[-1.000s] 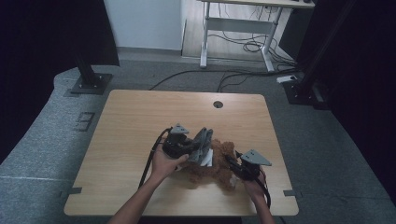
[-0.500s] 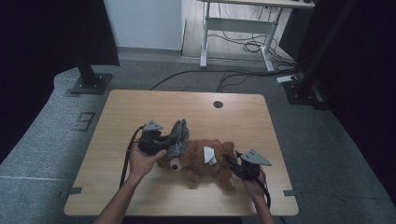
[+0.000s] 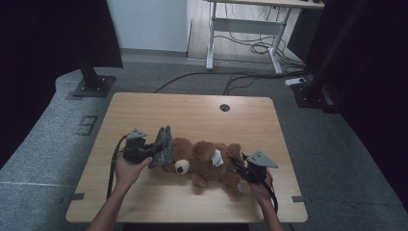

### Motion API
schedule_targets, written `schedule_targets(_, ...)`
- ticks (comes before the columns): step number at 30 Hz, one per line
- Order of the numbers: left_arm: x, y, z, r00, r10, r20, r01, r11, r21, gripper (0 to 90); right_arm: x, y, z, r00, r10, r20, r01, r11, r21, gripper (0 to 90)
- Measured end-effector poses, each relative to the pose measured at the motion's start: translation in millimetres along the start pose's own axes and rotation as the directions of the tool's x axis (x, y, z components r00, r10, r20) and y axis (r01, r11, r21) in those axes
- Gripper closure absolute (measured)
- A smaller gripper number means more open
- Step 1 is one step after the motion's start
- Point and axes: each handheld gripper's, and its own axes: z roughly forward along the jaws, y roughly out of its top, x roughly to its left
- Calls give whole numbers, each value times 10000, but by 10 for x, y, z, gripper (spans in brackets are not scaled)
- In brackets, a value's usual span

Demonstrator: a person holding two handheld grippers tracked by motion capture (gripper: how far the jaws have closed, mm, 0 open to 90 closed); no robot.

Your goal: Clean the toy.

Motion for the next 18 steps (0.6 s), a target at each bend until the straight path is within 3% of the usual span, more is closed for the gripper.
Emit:
schedule_targets(5,-148,234,43,9986,527,28,-526,9983,-264,771,-28,76,58,9995,-263,172,264,9996,-74,653)
schedule_targets(11,-310,499,306,9967,765,253,-759,9968,-266,769,-68,227,194,9986,-466,251,467,9989,-31,665)
schedule_targets(14,-316,585,385,9973,662,323,-653,9974,-304,767,-68,229,206,9981,-588,197,591,9982,-120,667)
schedule_targets(18,-305,642,479,9975,509,481,-509,9987,-9,766,-60,196,169,9976,-686,110,689,9972,-286,668)
